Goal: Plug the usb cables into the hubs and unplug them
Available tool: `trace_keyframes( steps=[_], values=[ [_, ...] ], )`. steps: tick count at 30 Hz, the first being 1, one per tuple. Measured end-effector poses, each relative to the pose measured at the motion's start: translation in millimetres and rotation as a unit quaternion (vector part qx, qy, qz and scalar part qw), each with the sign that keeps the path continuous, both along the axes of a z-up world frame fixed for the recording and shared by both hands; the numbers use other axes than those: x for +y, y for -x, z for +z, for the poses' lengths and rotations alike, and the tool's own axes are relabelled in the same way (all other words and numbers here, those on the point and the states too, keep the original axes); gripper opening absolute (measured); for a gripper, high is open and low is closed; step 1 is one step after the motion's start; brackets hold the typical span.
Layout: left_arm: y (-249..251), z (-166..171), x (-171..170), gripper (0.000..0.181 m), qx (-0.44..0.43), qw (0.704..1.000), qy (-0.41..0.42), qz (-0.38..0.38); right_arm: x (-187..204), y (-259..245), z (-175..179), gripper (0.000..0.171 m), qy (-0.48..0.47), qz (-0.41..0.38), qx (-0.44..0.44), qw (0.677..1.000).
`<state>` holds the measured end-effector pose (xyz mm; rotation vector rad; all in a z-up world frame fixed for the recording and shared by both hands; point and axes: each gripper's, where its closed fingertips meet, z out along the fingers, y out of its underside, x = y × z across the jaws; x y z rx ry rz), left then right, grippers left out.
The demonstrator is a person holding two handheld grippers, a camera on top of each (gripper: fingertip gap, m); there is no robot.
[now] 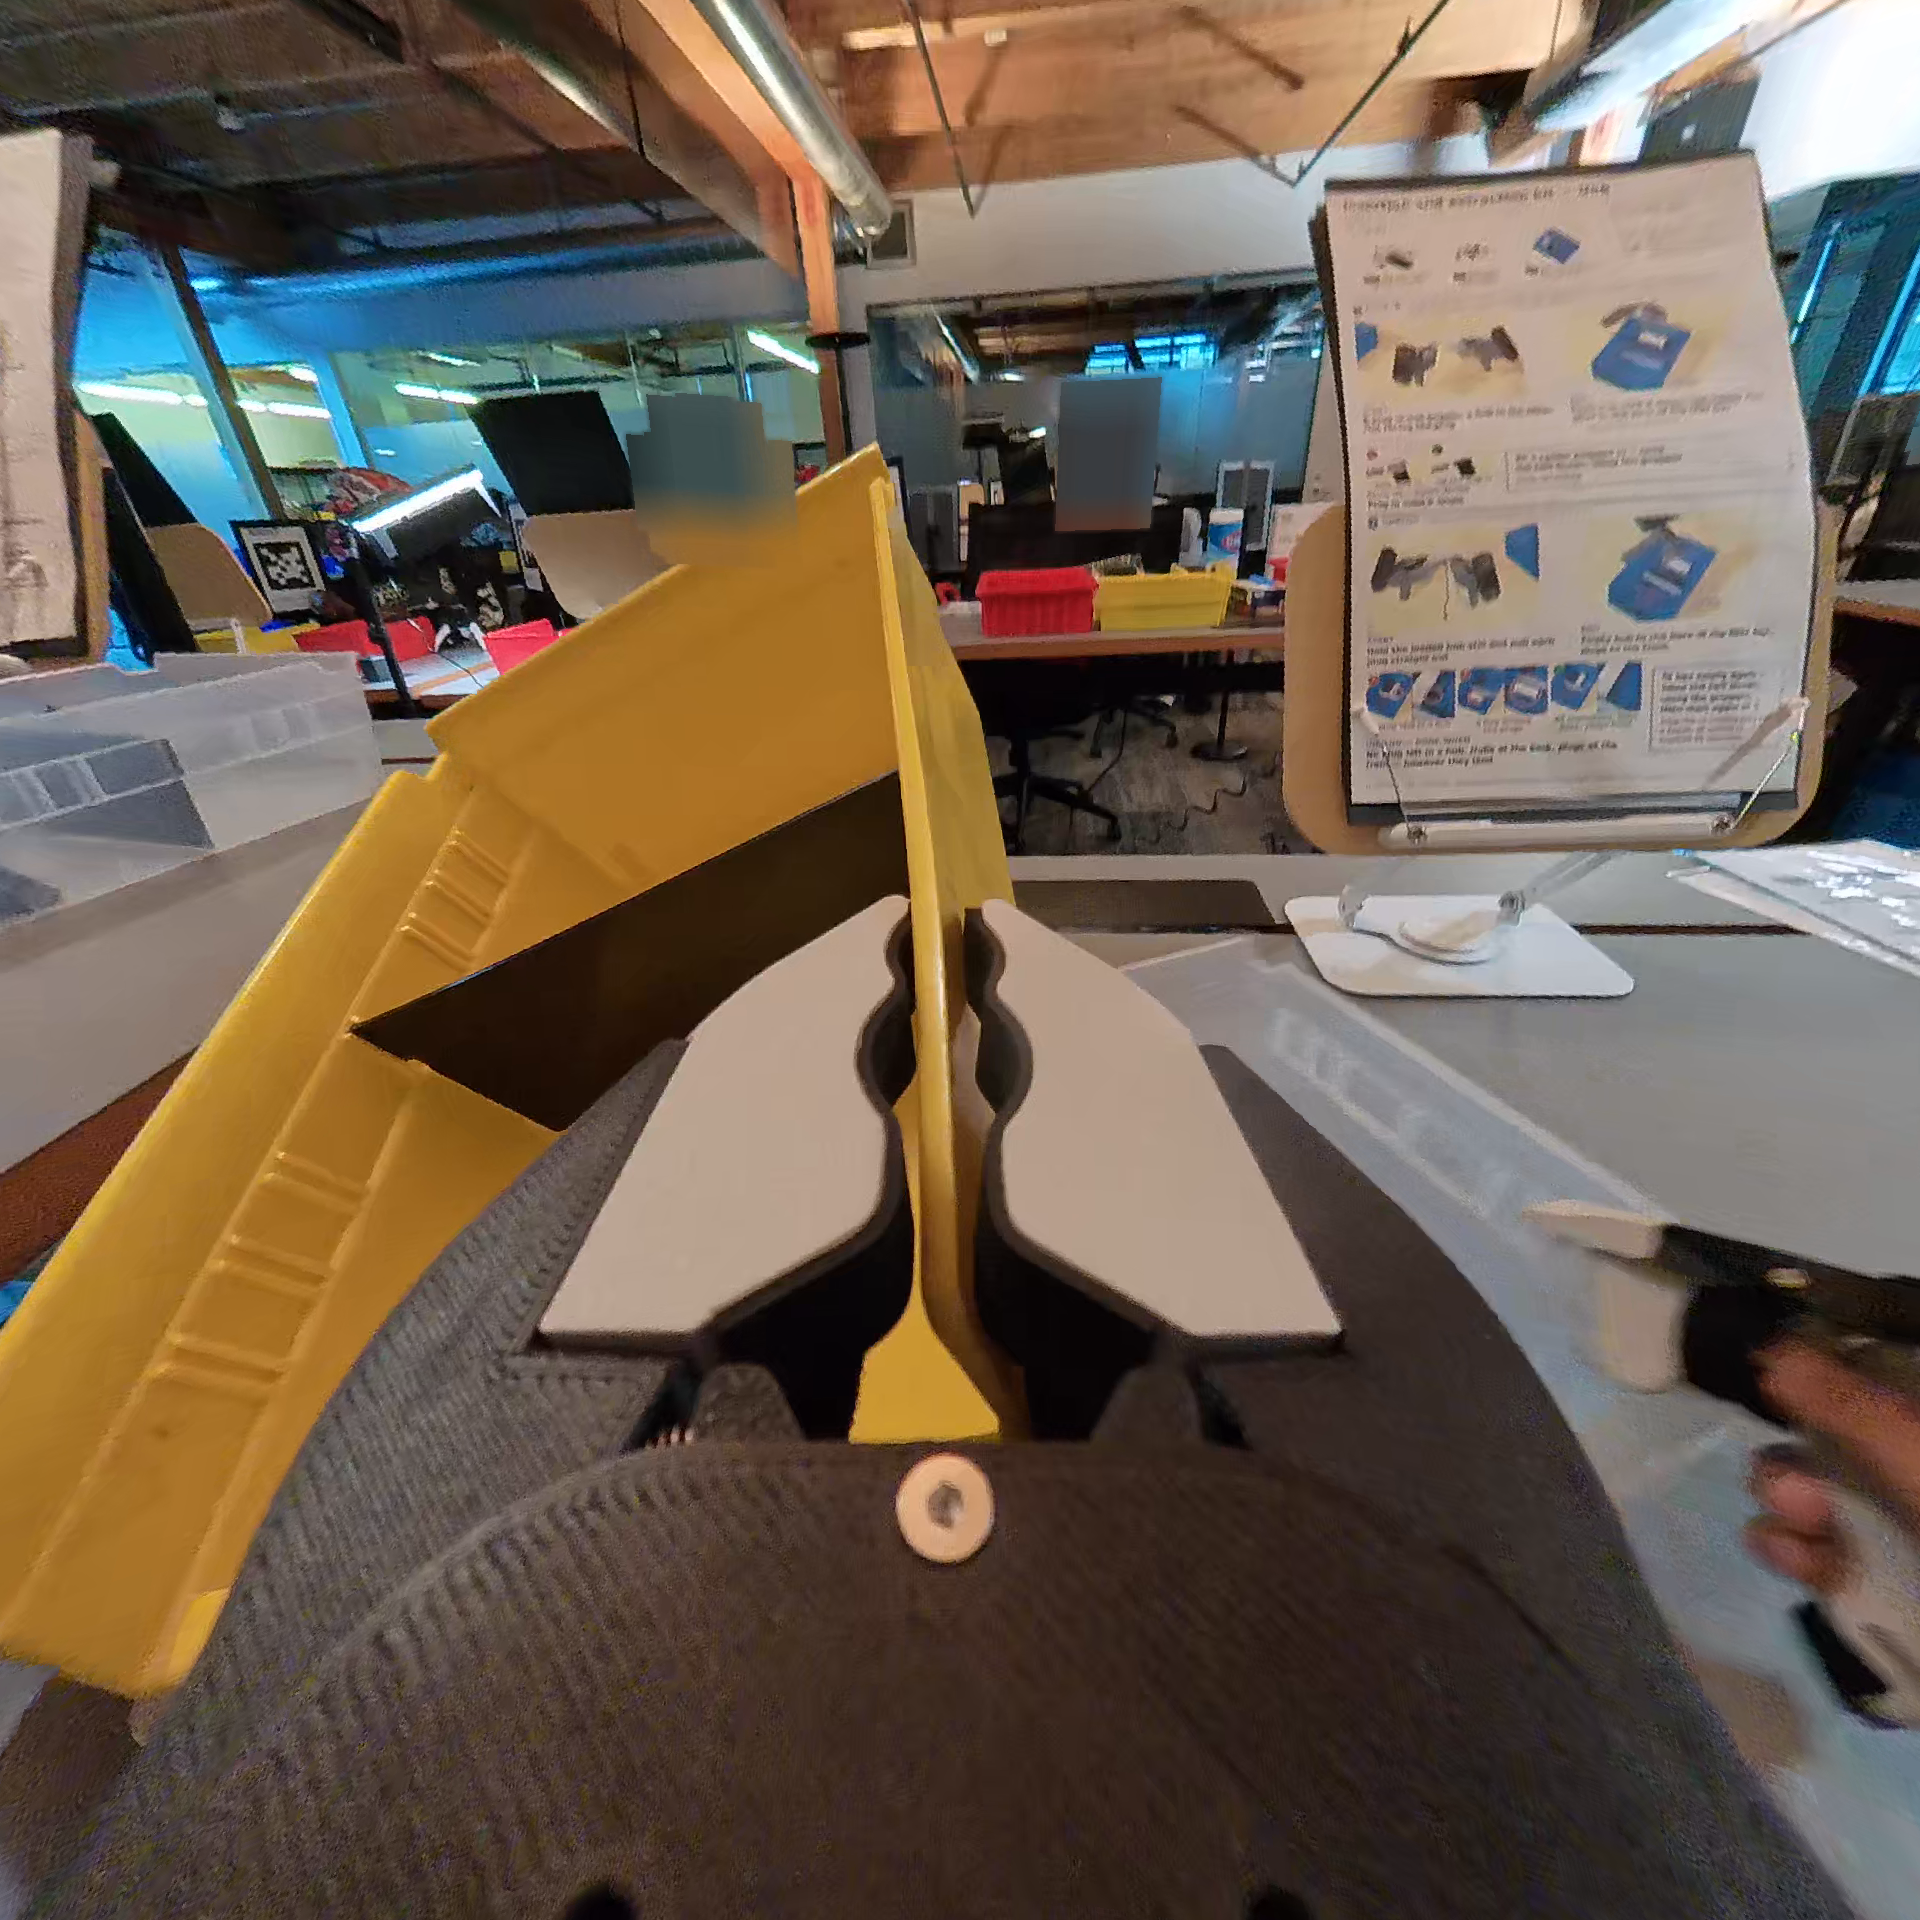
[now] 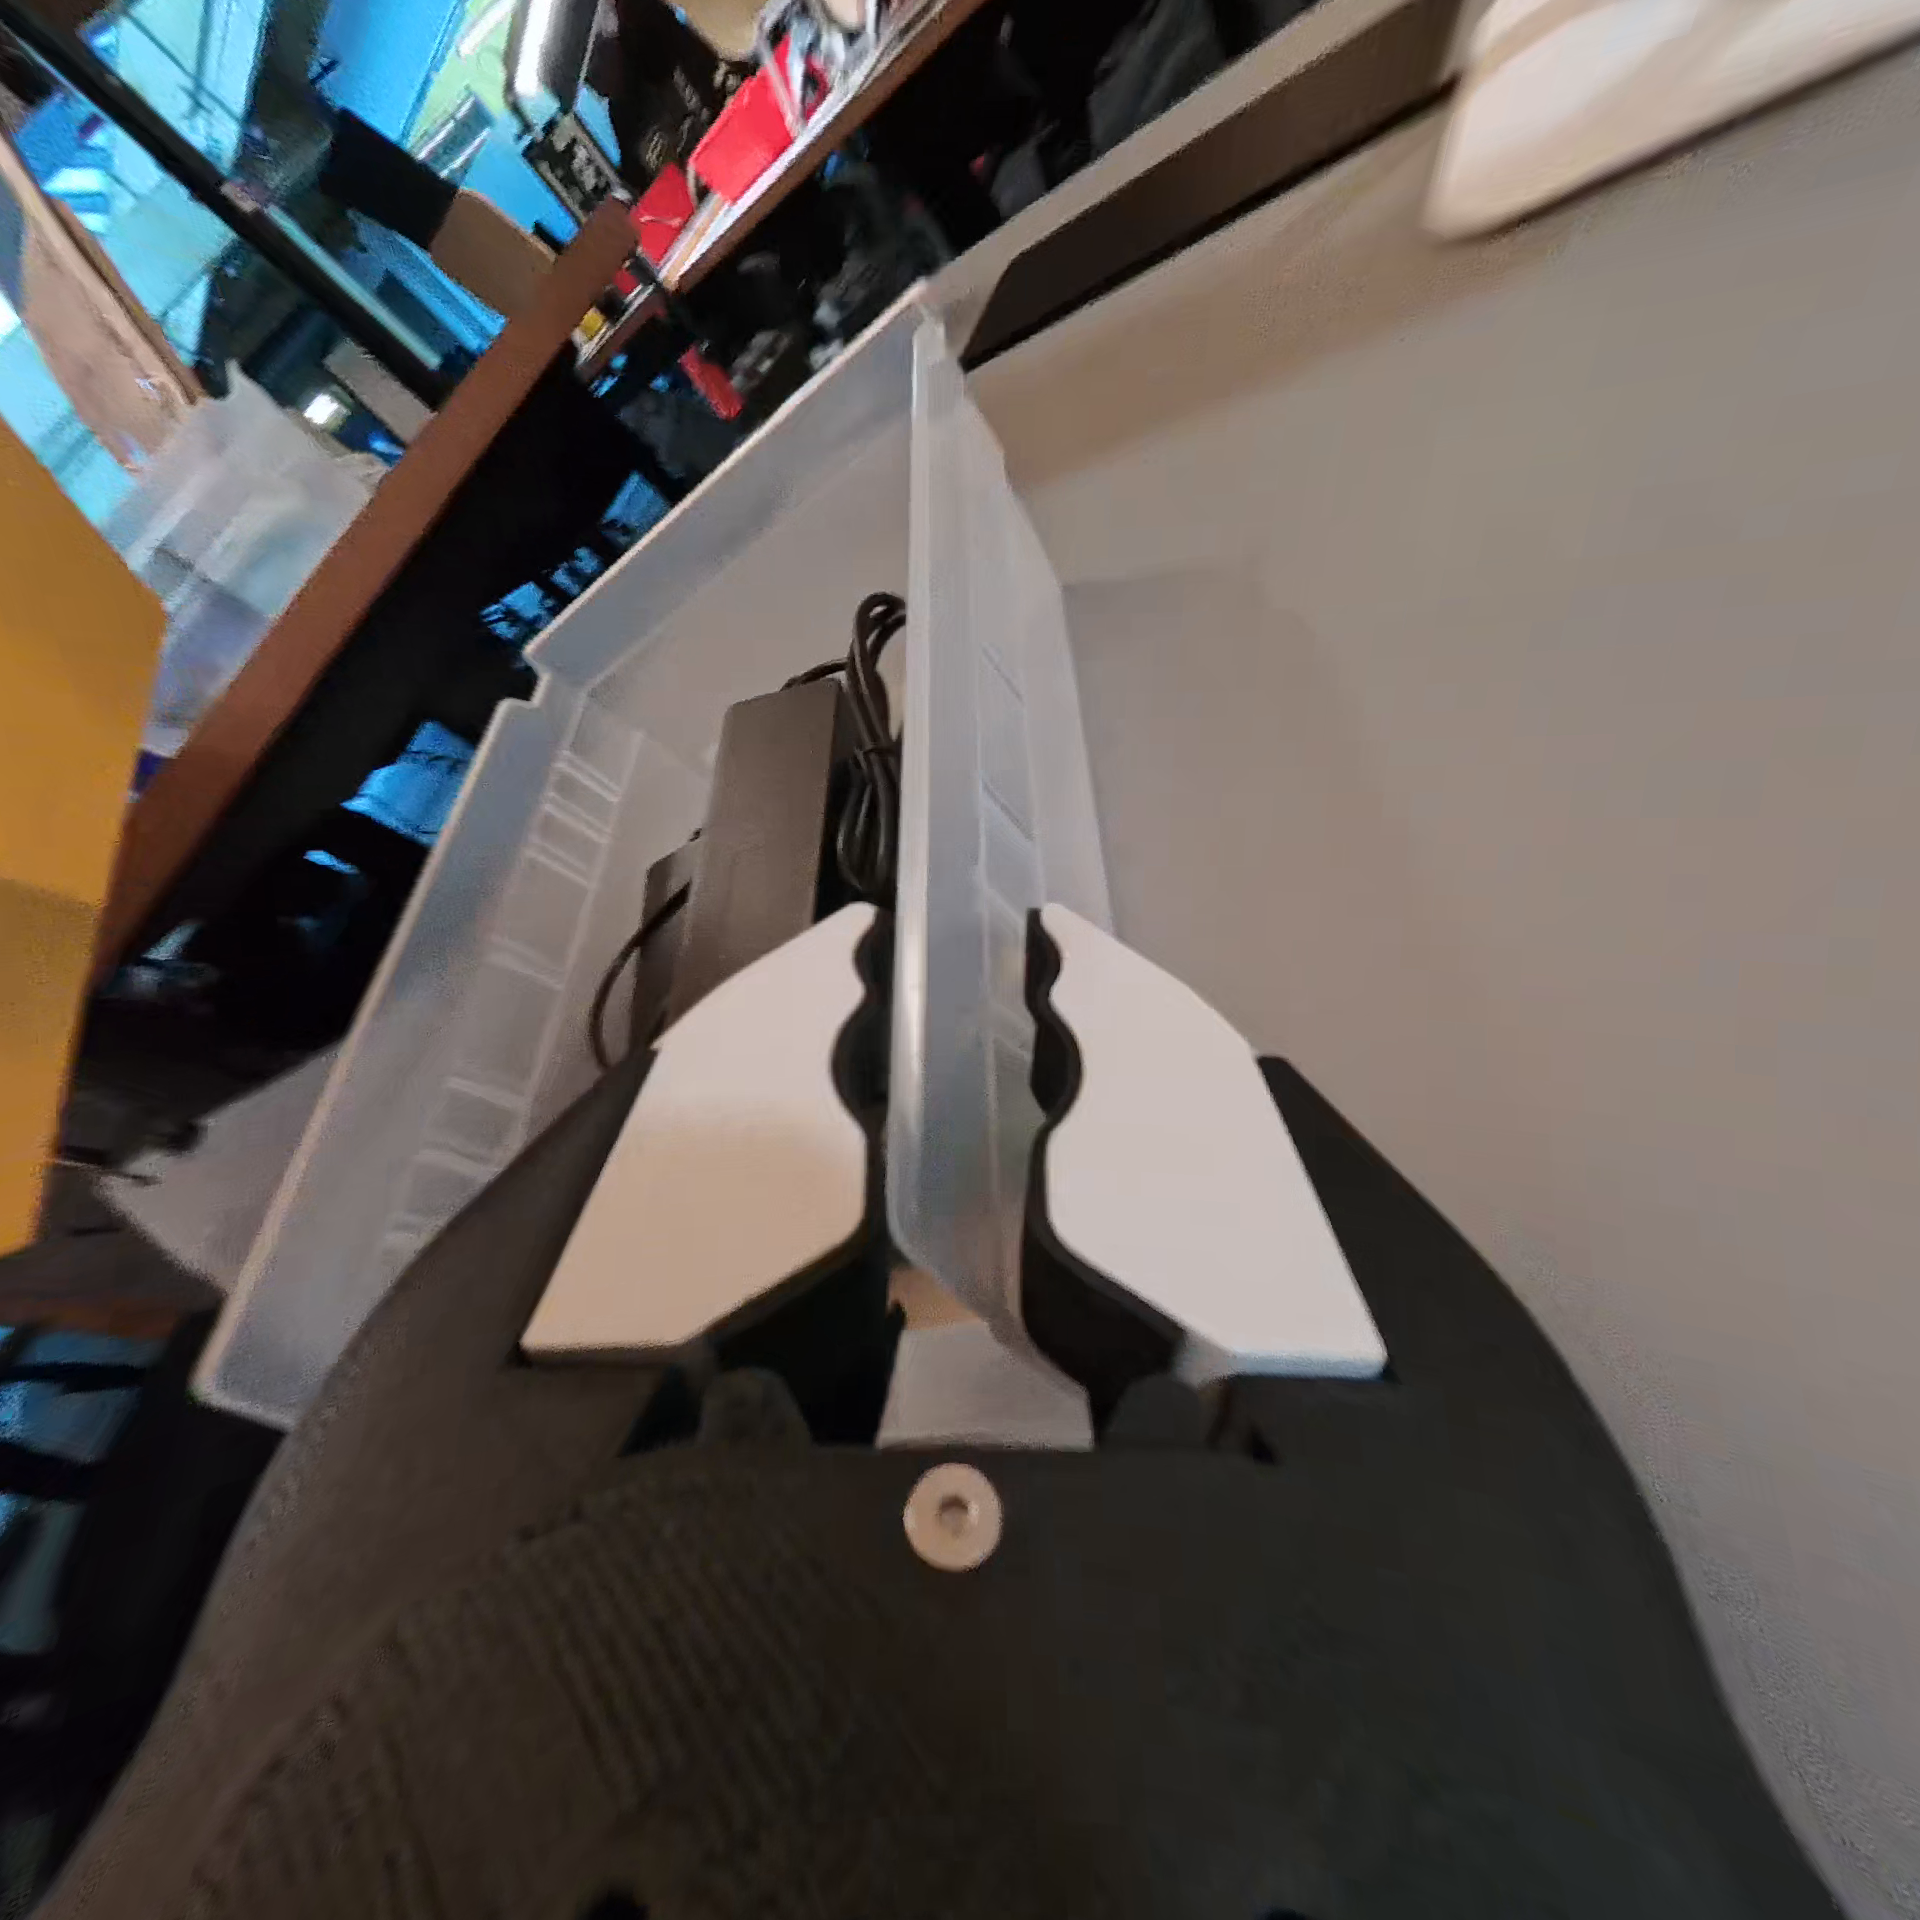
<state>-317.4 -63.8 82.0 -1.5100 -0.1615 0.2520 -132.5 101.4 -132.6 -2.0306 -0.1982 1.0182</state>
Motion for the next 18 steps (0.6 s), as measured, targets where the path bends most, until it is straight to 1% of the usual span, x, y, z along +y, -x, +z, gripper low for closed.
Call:
trace_keyframes(
  steps=[2,3,5,7,8,10,12,13,15,16,18],
  values=[
    [4,6,-6,0.007,0.000,1.000,-0.012,0.004,-16,52,1,0.030,0.042,0.023,0.025,0.999],
    [5,8,-8,0.007,-0.002,1.000,-0.017,0.004,-23,75,2,0.032,0.050,0.035,0.033,0.998],
    [9,12,-12,0.007,0.001,1.000,-0.023,0.007,-44,114,6,0.038,0.048,0.088,0.035,0.994],
    [11,14,-15,0.007,0.008,1.000,-0.022,0.007,-69,140,14,0.043,0.040,0.160,0.039,0.986],
    [11,15,-16,0.007,0.010,1.000,-0.022,0.007,-78,144,19,0.045,0.031,0.185,0.040,0.981],
    [9,18,-16,0.006,0.007,1.000,-0.026,0.002,-83,136,31,0.050,0.003,0.204,0.049,0.978],
    [0,21,-13,0.006,0.010,1.000,-0.029,-0.008,-82,114,45,0.053,-0.016,0.211,0.070,0.975],
    [-8,22,-10,0.006,0.016,0.999,-0.027,-0.017,-80,99,51,0.052,-0.020,0.215,0.078,0.973],
    [-30,27,-3,0.006,0.027,0.998,-0.030,-0.050,-76,60,59,0.050,-0.022,0.224,0.081,0.971],
    [-45,30,0,0.006,0.029,0.996,-0.041,-0.076,-78,36,61,0.046,-0.022,0.234,0.076,0.969],
    [-81,38,6,0.005,0.016,0.987,-0.068,-0.146,-93,-20,59,0.039,-0.009,0.275,0.068,0.959]
  ],
)
